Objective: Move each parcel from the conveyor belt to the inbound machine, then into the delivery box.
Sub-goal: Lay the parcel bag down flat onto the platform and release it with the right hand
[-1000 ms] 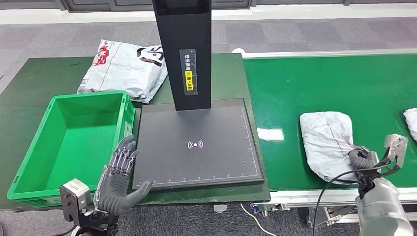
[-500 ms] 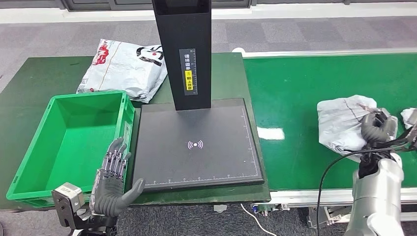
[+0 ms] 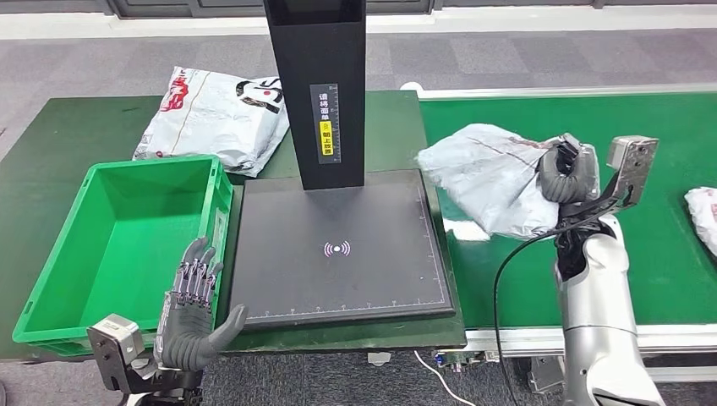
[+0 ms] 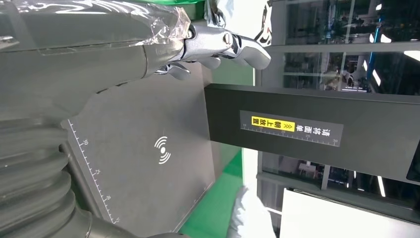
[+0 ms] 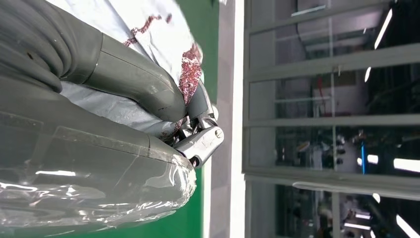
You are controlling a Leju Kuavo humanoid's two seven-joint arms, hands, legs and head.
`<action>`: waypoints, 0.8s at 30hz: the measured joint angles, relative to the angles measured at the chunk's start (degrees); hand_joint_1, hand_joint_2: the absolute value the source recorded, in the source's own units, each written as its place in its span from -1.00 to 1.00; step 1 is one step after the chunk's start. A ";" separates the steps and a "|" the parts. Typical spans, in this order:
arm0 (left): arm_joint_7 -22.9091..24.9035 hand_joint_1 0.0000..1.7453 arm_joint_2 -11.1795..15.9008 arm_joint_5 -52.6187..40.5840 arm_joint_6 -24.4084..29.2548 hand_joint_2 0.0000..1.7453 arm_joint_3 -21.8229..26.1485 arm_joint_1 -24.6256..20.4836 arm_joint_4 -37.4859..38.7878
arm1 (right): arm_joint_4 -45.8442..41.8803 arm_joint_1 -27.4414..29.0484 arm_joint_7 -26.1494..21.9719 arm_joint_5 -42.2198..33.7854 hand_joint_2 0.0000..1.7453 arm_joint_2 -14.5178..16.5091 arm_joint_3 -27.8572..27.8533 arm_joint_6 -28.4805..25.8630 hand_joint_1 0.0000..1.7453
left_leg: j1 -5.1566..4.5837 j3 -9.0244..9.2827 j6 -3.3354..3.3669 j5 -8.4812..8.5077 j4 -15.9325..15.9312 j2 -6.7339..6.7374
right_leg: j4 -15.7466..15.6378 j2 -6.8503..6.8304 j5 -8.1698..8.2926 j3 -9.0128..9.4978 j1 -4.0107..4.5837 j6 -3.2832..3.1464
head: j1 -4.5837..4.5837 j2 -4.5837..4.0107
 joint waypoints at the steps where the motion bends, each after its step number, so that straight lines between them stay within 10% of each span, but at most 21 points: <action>1: -0.01 -1.00 0.00 0.00 0.04 1.00 0.00 -0.01 0.04 | -0.15 -0.02 0.00 -0.11 1.00 0.03 0.41 0.01 1.00 | 0.00 -0.02 0.00 0.00 0.00 0.00 | 0.00 0.00 0.00 0.00 0.00 0.00 | 0.01 0.00; 24: -0.18 -1.00 -0.92 0.65 -0.31 1.00 -0.01 -3.33 2.78 | 10.17 -10.19 3.10 -3.33 1.00 15.10 28.92 5.89 1.00 | 0.24 -0.05 -0.28 0.13 -0.01 0.34 | 0.10 0.35 0.08 -0.22 0.22 -0.18 | 0.01 0.00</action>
